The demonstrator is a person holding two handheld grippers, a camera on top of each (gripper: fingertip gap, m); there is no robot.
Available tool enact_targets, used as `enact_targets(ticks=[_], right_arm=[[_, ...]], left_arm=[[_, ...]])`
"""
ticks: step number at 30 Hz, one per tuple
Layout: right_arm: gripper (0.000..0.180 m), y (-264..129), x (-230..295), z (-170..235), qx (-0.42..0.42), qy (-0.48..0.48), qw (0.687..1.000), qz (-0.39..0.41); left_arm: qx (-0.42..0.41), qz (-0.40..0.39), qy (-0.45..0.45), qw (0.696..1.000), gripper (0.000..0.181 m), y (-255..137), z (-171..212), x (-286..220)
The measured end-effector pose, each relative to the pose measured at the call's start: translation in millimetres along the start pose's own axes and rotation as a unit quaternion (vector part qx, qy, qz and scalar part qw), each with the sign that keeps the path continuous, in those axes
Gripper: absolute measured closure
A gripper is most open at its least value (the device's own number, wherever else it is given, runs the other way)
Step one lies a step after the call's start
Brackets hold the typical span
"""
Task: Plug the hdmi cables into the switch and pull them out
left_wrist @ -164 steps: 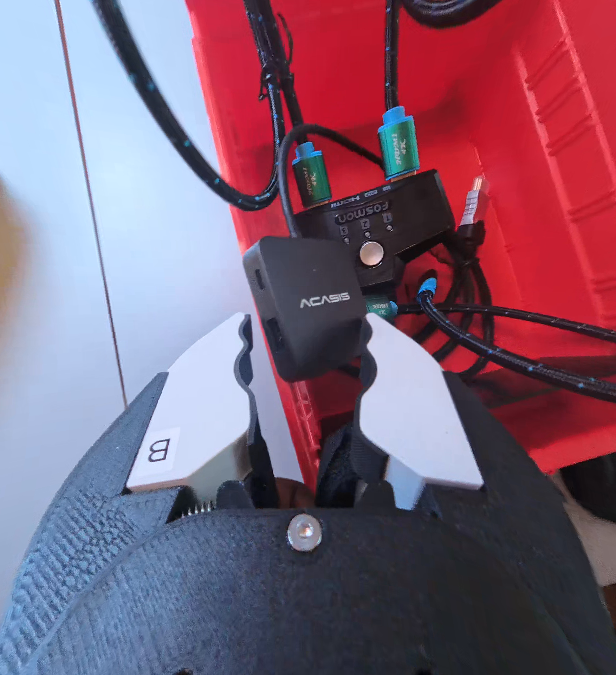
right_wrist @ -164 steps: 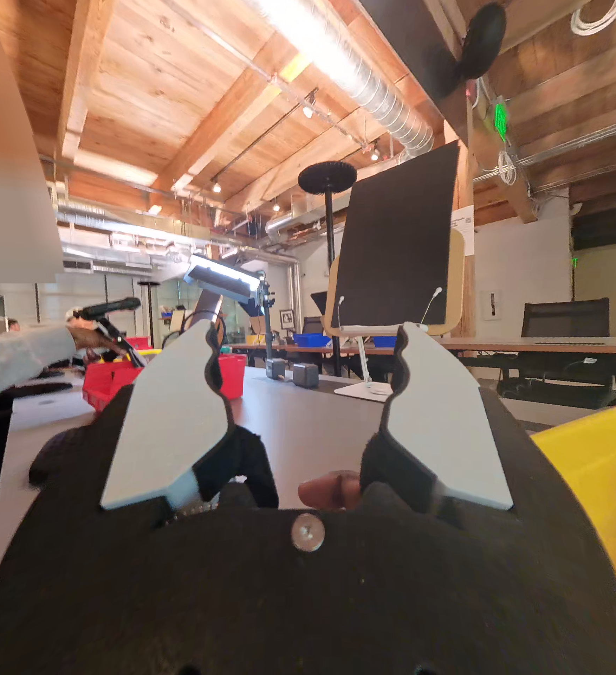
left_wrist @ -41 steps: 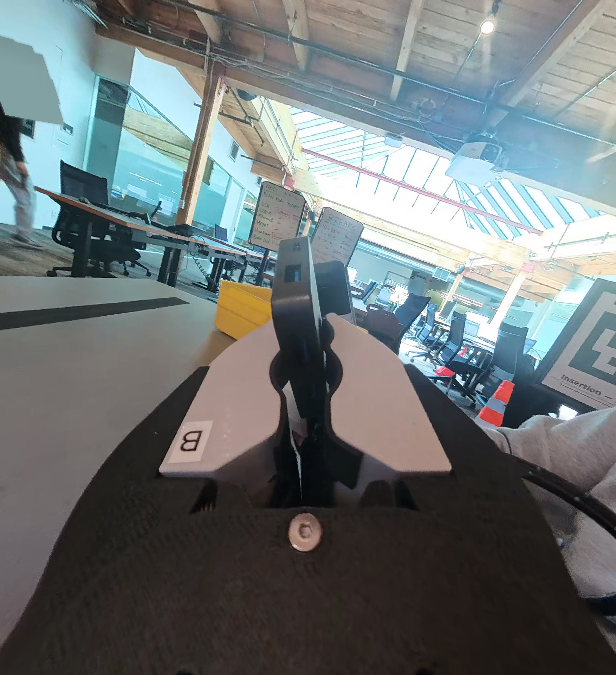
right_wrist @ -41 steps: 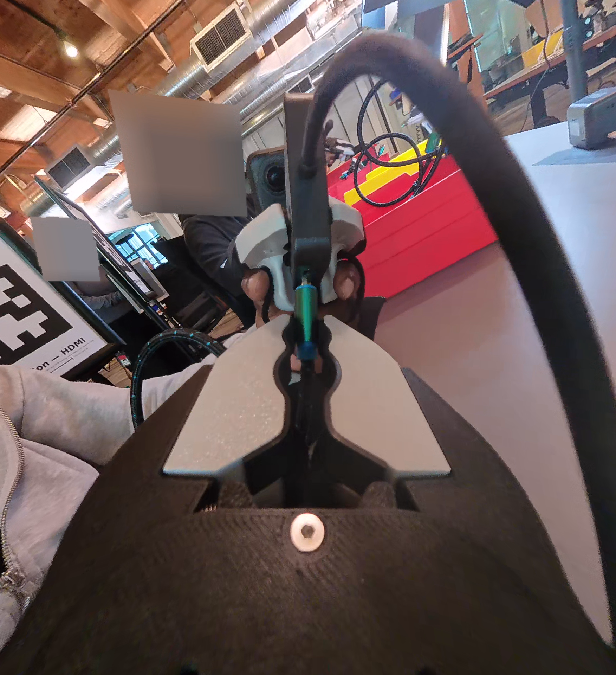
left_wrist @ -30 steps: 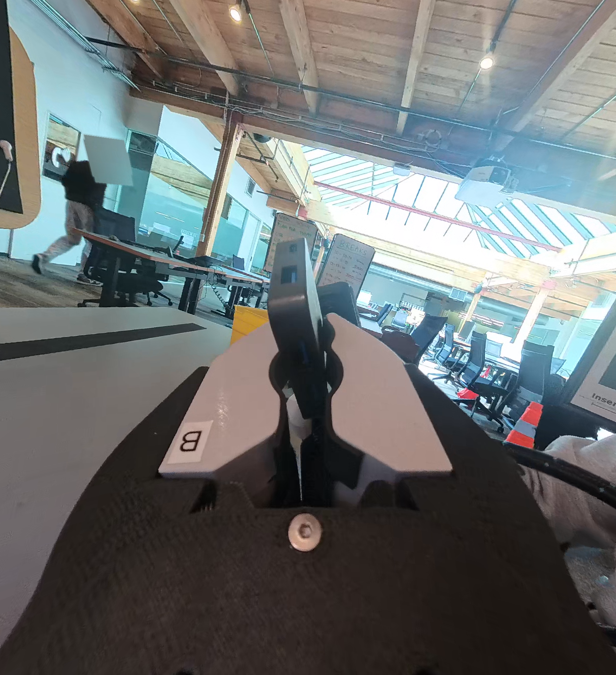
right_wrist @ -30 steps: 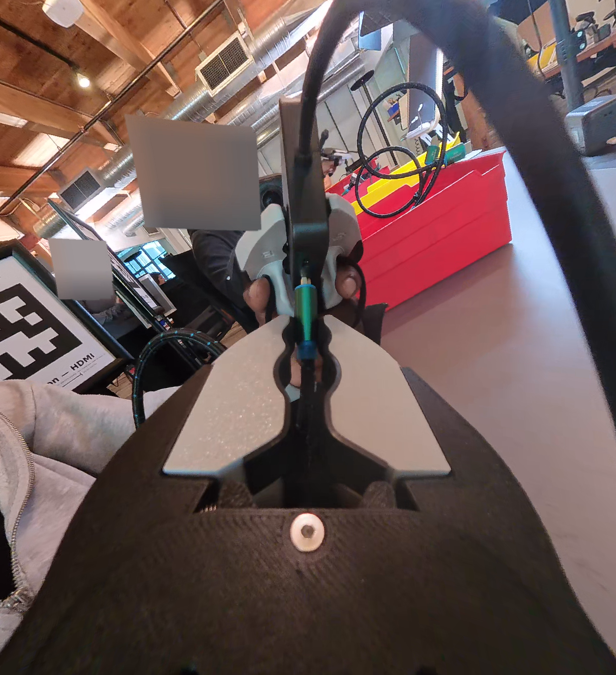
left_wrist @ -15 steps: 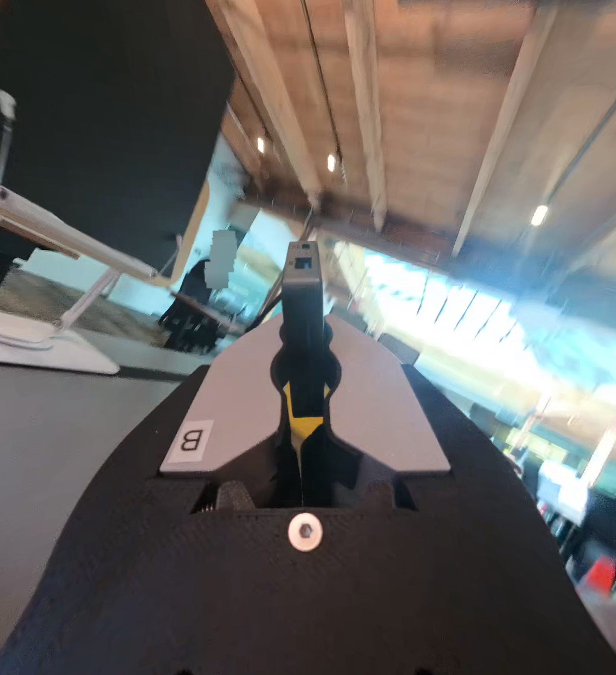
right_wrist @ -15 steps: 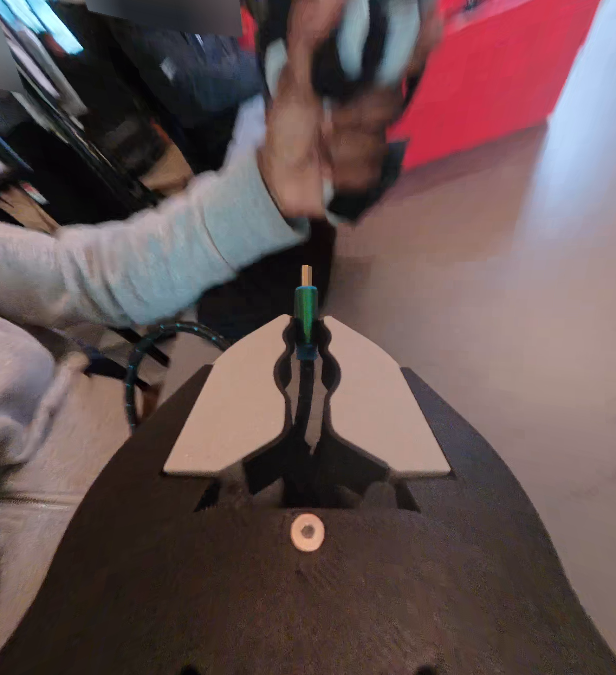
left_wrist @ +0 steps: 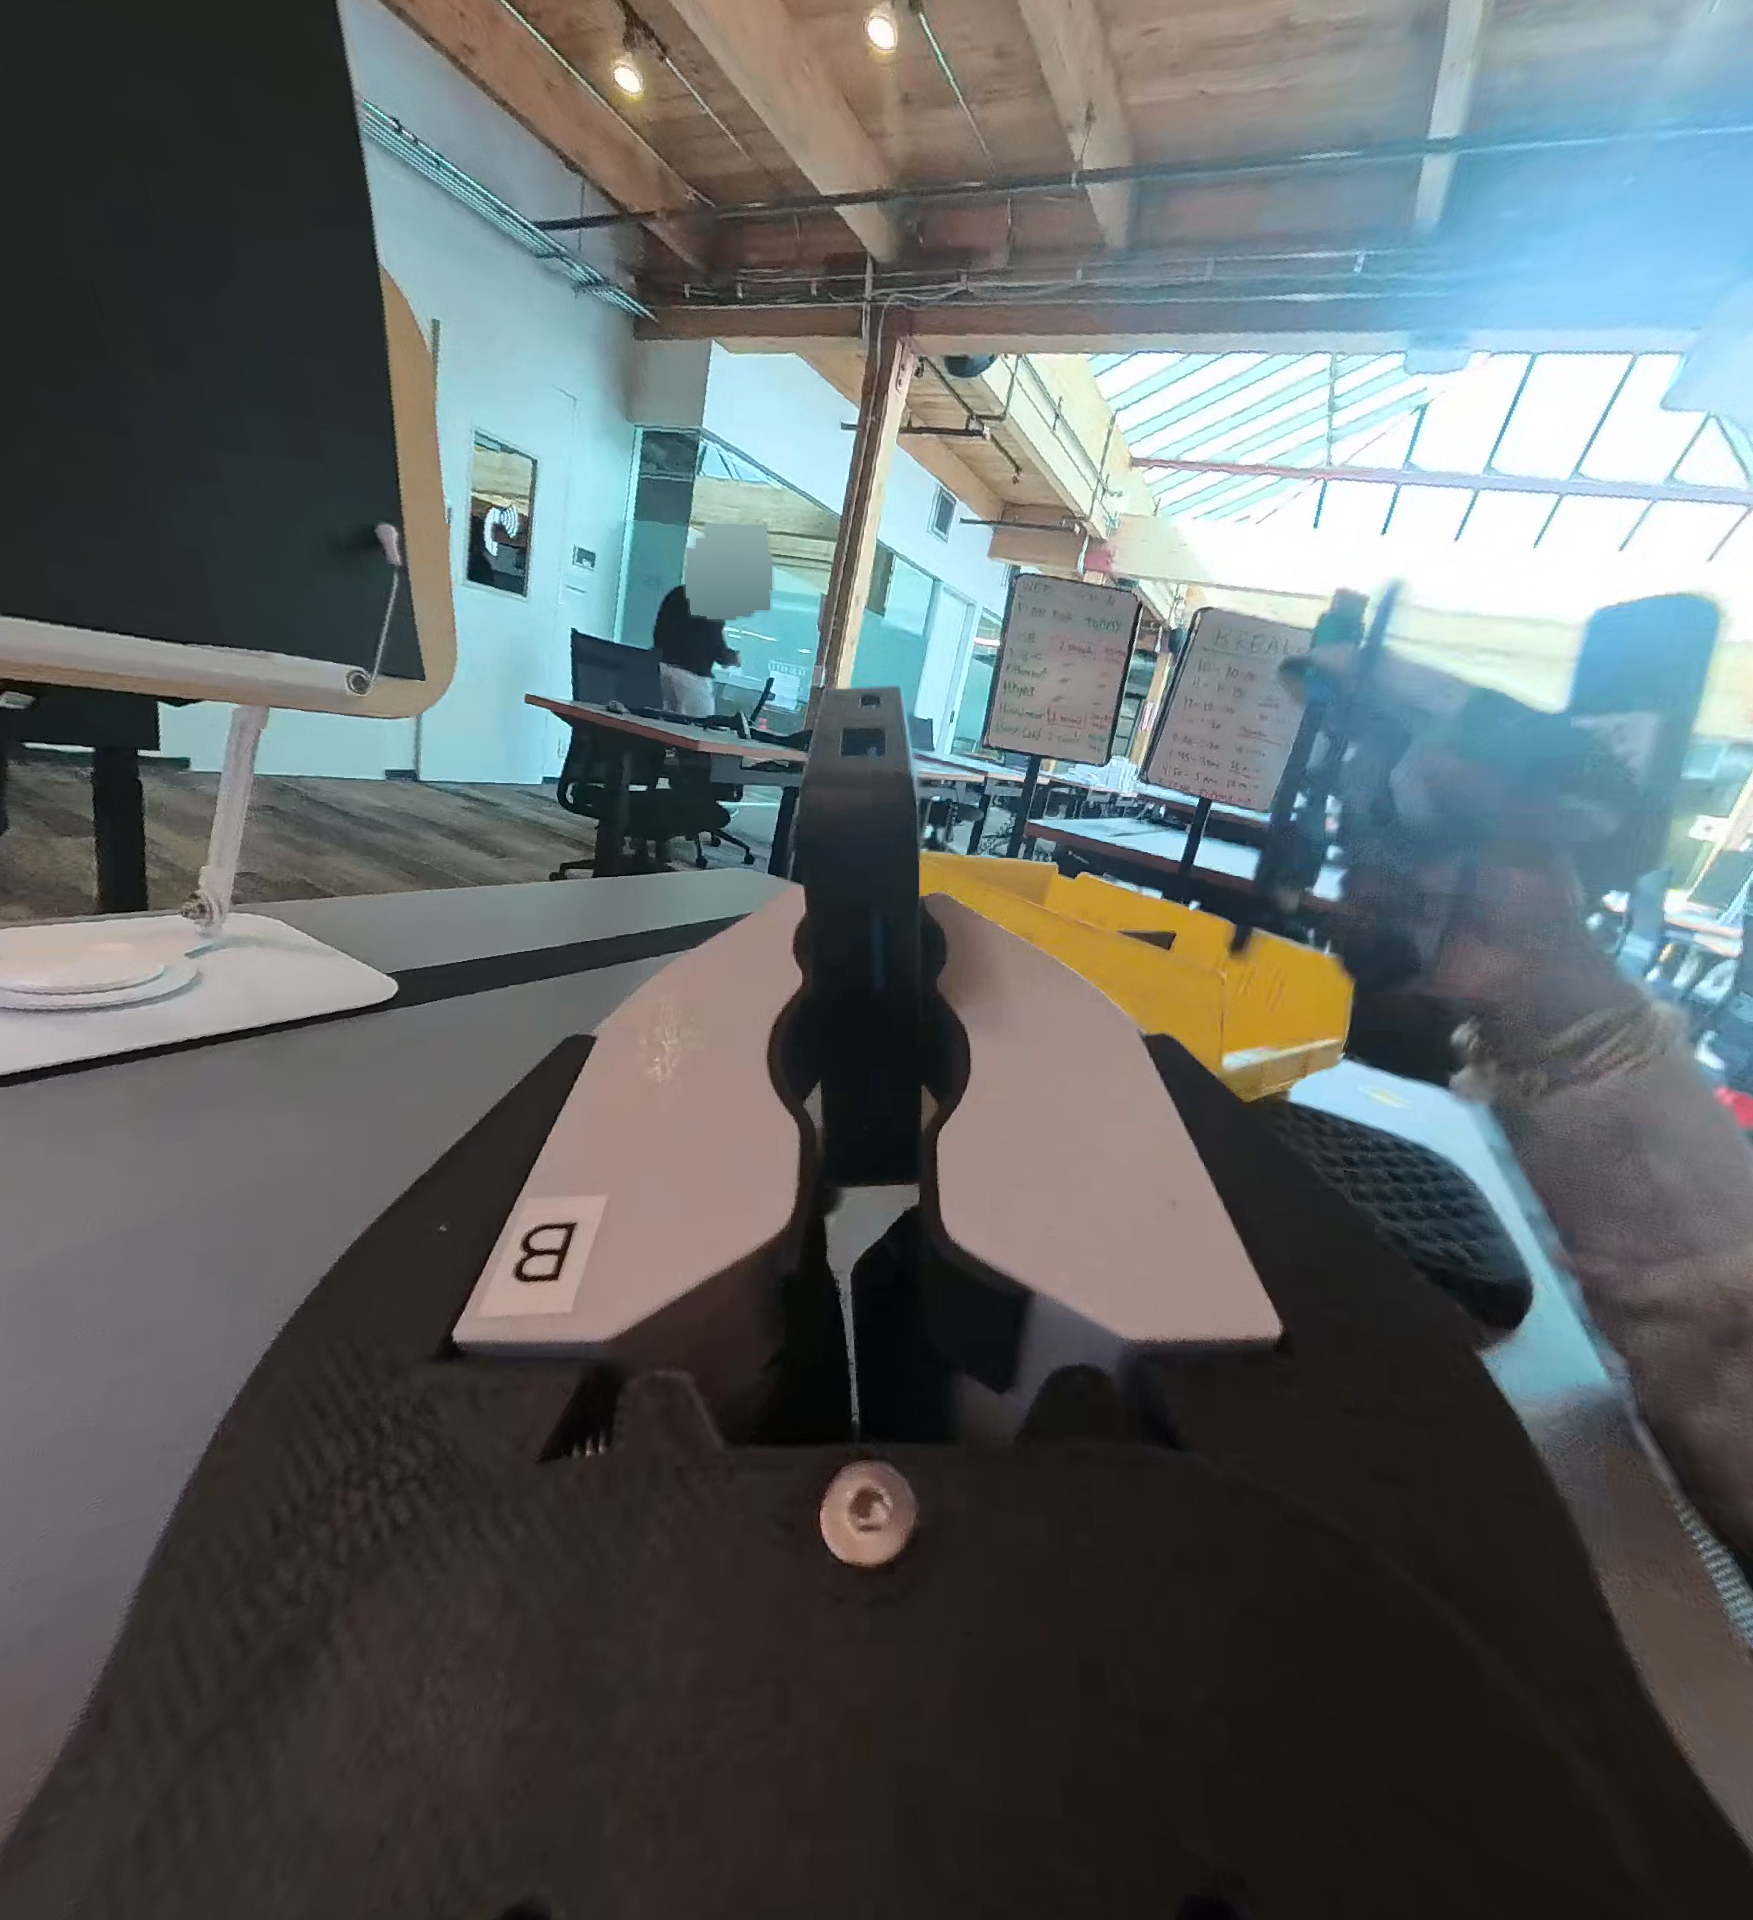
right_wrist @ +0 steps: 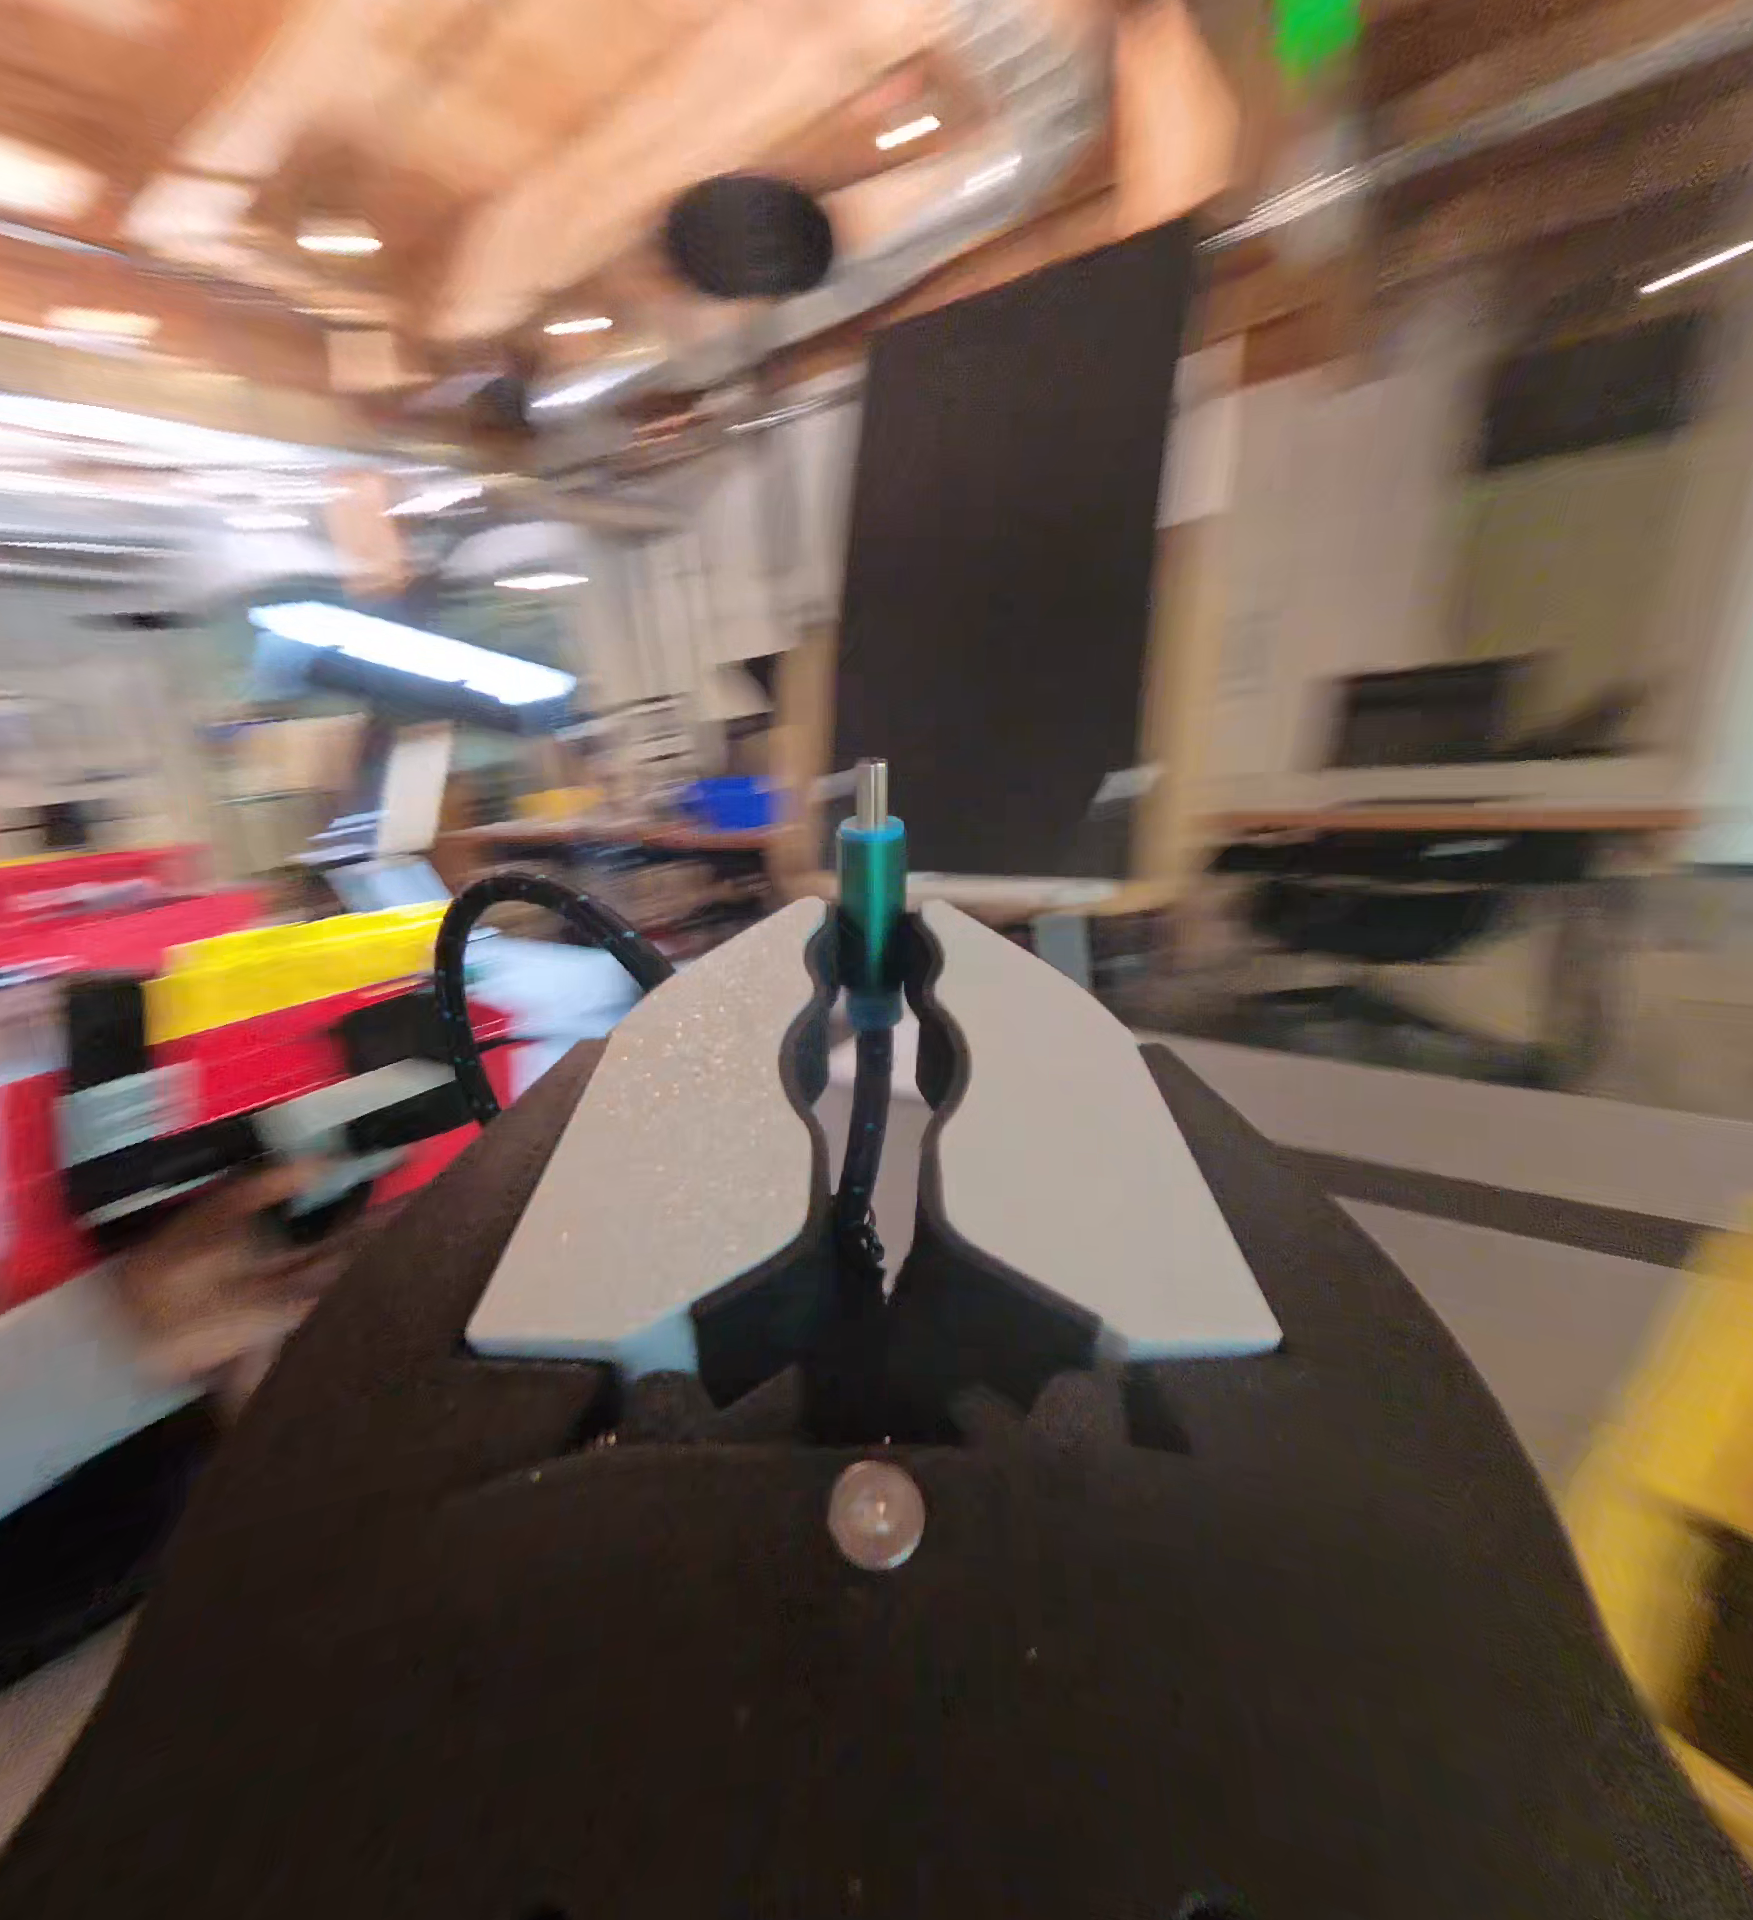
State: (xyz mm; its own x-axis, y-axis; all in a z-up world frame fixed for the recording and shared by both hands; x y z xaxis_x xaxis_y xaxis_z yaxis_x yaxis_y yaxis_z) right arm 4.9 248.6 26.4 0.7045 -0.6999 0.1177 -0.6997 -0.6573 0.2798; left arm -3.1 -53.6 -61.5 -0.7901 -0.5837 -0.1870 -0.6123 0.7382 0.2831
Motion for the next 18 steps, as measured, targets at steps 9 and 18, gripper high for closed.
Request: enact_targets(ticks=[9, 18], right_arm=[[0.168, -145.7, -152.4, -30.4, 0.008, -0.103, 0.883, 0.459], [0.131, -137.9, -162.5, 11.3, 0.047, -0.159, 0.834, 0.527]], left_arm=[[0.031, -0.001, 0.033, 0.999, 0.168, 7.6, 11.3, -5.2], [-0.007, 0.048, -0.020, 0.999, 0.167, 5.3, 4.2, -9.7]])
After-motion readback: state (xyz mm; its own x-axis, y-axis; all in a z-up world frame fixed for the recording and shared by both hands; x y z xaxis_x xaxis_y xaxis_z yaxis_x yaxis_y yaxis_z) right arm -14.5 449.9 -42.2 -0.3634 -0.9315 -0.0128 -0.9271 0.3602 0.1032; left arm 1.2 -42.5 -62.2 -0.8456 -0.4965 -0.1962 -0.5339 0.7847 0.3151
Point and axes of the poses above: each gripper's, where its closed fingertips meet, y out along the fingers, z out of its underside, x = y × z across the jaws, the point moved 5 cm from there along -y, back along the fingers, and after that the axes turned 1 degree about y, right-handed, at the moved point
